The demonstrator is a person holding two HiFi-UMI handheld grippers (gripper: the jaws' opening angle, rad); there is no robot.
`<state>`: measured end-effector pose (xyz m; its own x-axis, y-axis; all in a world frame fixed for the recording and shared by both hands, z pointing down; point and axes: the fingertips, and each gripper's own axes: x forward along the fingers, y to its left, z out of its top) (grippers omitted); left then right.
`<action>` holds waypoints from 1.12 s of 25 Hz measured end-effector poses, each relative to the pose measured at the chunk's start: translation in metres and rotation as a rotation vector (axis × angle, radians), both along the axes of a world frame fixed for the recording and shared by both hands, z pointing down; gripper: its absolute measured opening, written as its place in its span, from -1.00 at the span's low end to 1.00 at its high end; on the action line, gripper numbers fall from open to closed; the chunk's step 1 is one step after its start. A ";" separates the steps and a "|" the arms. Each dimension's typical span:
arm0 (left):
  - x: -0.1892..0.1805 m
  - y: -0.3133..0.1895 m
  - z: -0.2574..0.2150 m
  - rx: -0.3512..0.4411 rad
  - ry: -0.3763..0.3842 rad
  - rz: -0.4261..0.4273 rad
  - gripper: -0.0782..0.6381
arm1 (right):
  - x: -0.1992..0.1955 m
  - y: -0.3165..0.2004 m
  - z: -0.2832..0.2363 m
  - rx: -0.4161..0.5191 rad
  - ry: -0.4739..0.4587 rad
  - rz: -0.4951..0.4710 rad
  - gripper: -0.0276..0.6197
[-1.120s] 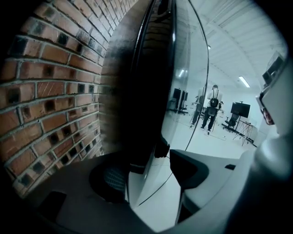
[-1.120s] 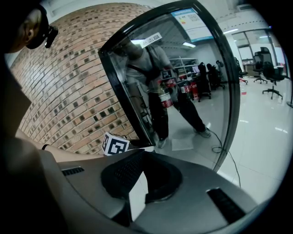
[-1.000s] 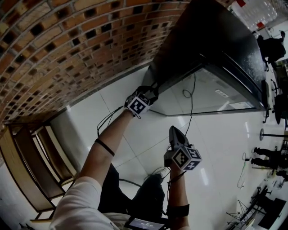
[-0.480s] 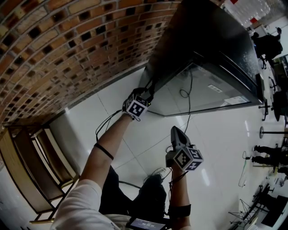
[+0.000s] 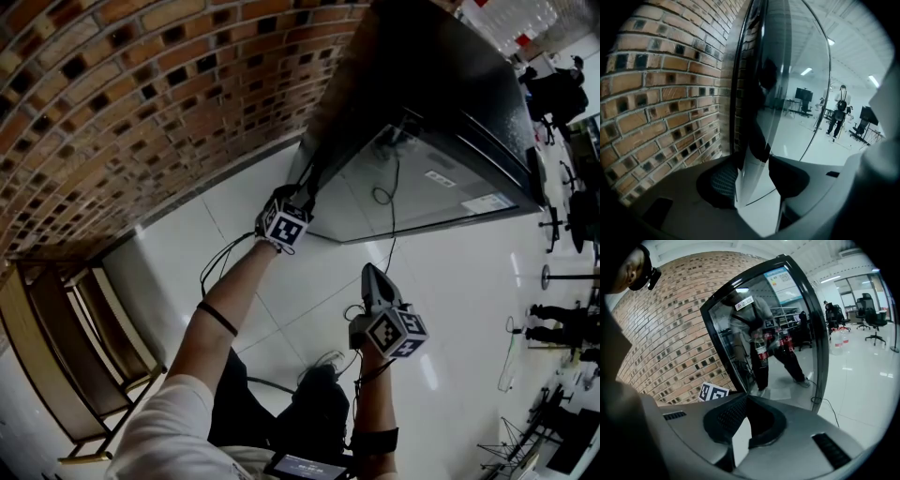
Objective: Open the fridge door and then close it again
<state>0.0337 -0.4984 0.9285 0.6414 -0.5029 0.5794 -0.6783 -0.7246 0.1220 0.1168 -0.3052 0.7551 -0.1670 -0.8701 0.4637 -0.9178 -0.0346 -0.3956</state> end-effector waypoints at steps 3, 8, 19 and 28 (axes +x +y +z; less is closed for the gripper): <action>-0.002 0.006 -0.003 0.004 -0.008 -0.011 -0.22 | 0.006 0.002 -0.001 0.007 -0.005 0.004 -0.91; -0.011 0.040 -0.008 0.019 0.000 -0.046 -0.23 | 0.004 0.003 -0.005 0.016 -0.020 -0.001 -0.91; -0.025 0.132 -0.010 -0.040 -0.021 -0.214 -0.22 | -0.003 0.044 -0.018 0.021 -0.031 -0.040 -0.90; -0.024 0.199 -0.009 -0.080 0.038 -0.242 -0.26 | -0.001 0.077 -0.024 0.019 -0.045 -0.046 -0.90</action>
<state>0.0102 -0.2998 0.9190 0.5303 -0.5979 0.6011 -0.8244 -0.5290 0.2012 0.1157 -0.2287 0.7307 -0.2274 -0.8697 0.4381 -0.8996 0.0154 -0.4363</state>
